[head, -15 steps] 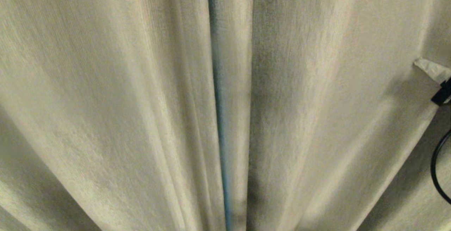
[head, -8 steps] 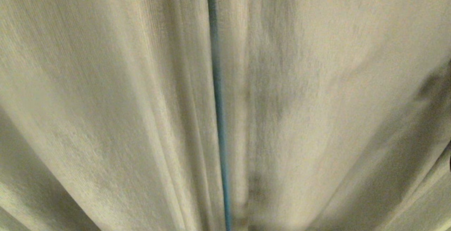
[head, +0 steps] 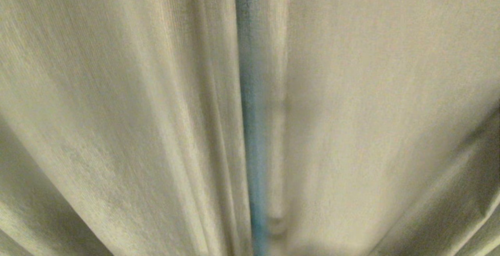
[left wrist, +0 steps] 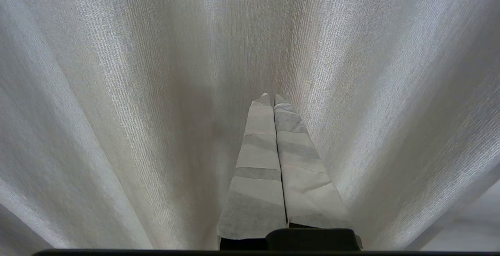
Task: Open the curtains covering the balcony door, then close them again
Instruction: Pull the outer curtains open on both sides
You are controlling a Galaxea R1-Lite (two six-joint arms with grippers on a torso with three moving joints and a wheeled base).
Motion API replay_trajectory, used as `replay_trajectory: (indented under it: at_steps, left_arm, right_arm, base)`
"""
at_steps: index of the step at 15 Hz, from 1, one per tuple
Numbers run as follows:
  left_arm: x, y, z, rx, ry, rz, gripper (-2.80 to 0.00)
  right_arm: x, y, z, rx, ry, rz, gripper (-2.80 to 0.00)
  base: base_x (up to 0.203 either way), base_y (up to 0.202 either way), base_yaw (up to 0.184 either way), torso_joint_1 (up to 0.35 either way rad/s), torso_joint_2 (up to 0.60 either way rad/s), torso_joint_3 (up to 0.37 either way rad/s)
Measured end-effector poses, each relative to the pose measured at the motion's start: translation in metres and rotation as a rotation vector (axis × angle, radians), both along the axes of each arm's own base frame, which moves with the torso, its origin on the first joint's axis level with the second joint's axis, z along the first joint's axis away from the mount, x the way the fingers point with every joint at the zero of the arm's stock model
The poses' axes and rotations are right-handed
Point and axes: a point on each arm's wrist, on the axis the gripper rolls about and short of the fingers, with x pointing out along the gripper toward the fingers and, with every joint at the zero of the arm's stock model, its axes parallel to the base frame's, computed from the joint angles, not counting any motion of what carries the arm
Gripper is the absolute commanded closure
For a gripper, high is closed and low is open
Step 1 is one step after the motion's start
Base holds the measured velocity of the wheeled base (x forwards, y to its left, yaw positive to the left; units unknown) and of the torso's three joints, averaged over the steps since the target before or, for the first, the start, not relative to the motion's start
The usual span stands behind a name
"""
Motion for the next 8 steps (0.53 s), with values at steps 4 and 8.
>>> replay_trajectory:
  at_steps: [4, 8]
  left_arm:
    - [0.000, 0.000, 0.000, 0.000, 0.000, 0.000, 0.00]
    - [0.000, 0.000, 0.000, 0.000, 0.000, 0.000, 0.00]
  right_arm:
    - [0.007, -0.034, 0.000, 0.006, 0.010, -0.101, 0.00]
    - [0.014, -0.068, 0.000, 0.025, 0.008, -0.179, 0.00]
  base:
    - [0.000, 0.000, 0.000, 0.000, 0.00, 0.000]
    - [0.000, 0.000, 0.000, 0.000, 0.00, 0.000]
